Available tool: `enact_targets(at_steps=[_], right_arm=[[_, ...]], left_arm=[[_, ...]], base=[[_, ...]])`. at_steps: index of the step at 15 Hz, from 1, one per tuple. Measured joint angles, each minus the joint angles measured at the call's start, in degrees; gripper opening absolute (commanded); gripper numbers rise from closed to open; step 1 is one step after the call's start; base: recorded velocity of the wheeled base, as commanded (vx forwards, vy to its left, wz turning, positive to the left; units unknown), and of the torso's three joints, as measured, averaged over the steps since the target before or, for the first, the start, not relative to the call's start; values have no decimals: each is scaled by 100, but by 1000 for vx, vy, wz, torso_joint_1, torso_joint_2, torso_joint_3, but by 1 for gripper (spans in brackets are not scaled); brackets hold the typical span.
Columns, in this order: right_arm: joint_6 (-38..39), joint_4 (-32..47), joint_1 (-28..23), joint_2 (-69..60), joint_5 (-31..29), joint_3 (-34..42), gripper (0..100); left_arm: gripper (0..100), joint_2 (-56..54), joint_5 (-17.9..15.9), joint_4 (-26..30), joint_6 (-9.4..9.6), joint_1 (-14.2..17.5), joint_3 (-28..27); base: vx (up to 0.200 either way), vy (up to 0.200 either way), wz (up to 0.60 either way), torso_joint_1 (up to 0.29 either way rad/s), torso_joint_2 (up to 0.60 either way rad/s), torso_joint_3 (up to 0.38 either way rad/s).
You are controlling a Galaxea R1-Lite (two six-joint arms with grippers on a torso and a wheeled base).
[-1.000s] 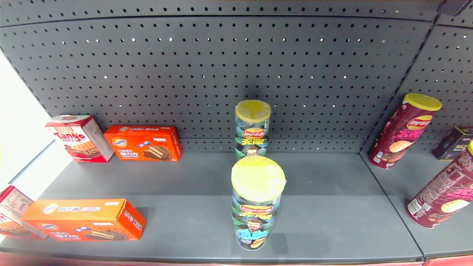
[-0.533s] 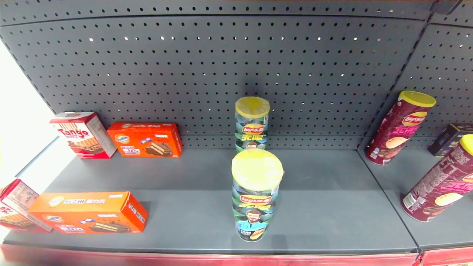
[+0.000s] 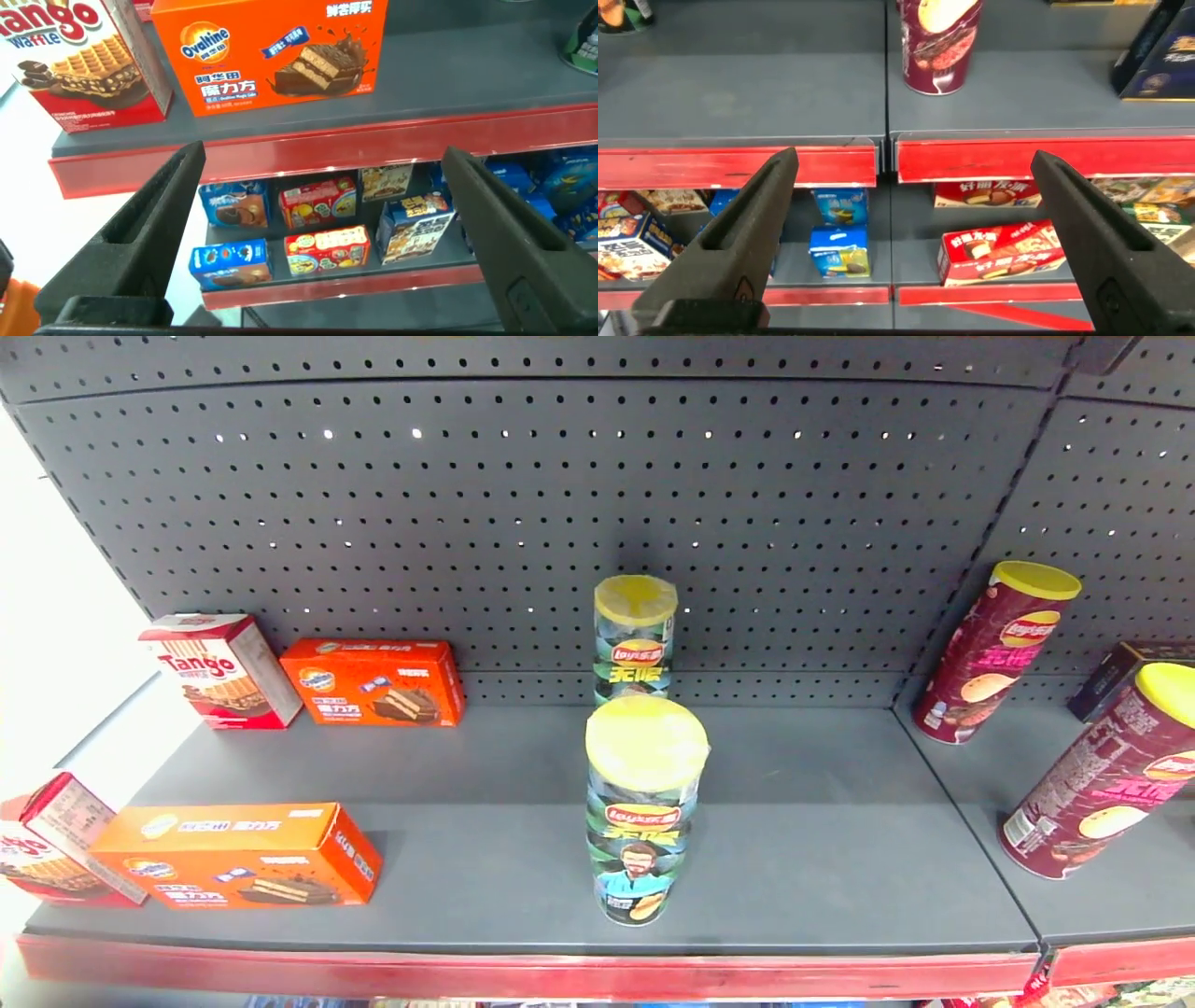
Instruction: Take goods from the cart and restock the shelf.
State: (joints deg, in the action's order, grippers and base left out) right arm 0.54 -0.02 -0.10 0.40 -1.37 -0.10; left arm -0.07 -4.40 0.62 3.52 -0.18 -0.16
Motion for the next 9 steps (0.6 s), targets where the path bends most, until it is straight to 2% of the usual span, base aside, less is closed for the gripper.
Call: enact_targets(at_steps=[9], right_arm=[[-18, 2, -1, 1, 4, 0, 100]], left_arm=[[100, 2, 0, 0, 0, 0, -2]], base=[[0, 0, 0, 0, 0, 0]])
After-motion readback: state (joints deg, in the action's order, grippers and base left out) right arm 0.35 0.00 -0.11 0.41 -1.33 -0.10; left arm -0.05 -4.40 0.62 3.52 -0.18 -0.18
